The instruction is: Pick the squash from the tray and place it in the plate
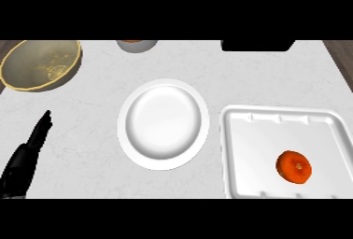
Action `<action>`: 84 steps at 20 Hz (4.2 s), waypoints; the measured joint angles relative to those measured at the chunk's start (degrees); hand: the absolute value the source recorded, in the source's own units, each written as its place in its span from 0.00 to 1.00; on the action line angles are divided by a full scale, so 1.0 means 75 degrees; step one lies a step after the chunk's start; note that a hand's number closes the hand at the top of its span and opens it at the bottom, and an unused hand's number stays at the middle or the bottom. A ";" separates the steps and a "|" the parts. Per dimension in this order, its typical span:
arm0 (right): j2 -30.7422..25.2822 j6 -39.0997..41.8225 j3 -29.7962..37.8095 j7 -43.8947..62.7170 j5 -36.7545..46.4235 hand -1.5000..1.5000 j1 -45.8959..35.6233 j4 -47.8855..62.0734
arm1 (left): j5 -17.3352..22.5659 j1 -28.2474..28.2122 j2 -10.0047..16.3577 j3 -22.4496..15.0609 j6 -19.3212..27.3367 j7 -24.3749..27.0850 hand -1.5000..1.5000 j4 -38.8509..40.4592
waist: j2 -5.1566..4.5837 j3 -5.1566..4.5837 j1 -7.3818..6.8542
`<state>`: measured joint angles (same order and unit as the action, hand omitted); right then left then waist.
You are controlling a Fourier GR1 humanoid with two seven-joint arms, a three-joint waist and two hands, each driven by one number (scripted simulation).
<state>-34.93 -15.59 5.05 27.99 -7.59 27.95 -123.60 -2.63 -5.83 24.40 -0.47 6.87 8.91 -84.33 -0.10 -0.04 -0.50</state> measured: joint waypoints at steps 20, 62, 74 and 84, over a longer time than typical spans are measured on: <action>0.0403 0.2701 -0.0594 0.0027 0.0916 0.00 -0.2034 0.2956 | -0.0499 0.0099 -0.0494 0.0362 -0.0316 -0.0362 0.50 -0.0274 | 0.0015 0.0007 0.0052; 0.0293 0.2702 -0.1634 -0.4334 0.6345 1.00 -0.7553 0.8860 | -0.1259 0.0447 -0.1124 0.0906 -0.1066 -0.0150 0.50 -0.0127 | -0.0077 0.0022 -0.0331; 0.0623 0.1914 -0.0912 -0.6040 0.5513 1.00 -0.8321 0.7716 | -0.1295 0.0081 -0.1194 0.1085 -0.0948 -0.0149 0.50 -0.0221 | 0.0045 0.0004 0.0062; 0.1566 0.3507 -0.1563 -0.4324 0.4752 1.00 -0.8508 0.4737 | -0.1355 0.0189 -0.1218 0.1185 -0.0963 -0.0068 0.50 -0.0026 | 0.0049 0.0000 0.0095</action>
<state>-23.19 10.72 -6.67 -4.44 28.05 -35.86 -88.07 -12.78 -4.41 15.27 8.42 -0.35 8.40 -84.52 0.27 -0.04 0.22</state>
